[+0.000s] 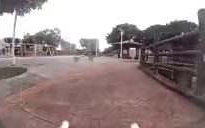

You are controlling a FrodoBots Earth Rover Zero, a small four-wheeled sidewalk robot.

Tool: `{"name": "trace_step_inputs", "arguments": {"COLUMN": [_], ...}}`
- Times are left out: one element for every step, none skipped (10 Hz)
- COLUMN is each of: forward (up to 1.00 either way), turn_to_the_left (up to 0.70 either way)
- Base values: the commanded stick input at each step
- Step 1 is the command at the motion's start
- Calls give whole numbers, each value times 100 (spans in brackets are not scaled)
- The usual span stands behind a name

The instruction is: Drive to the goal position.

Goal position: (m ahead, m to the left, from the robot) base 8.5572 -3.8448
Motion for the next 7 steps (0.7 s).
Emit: {"name": "trace_step_inputs", "arguments": {"forward": [70,70,70,70,70,70,70], "turn_to_the_left": [0,0,0,0,0,0,0]}}
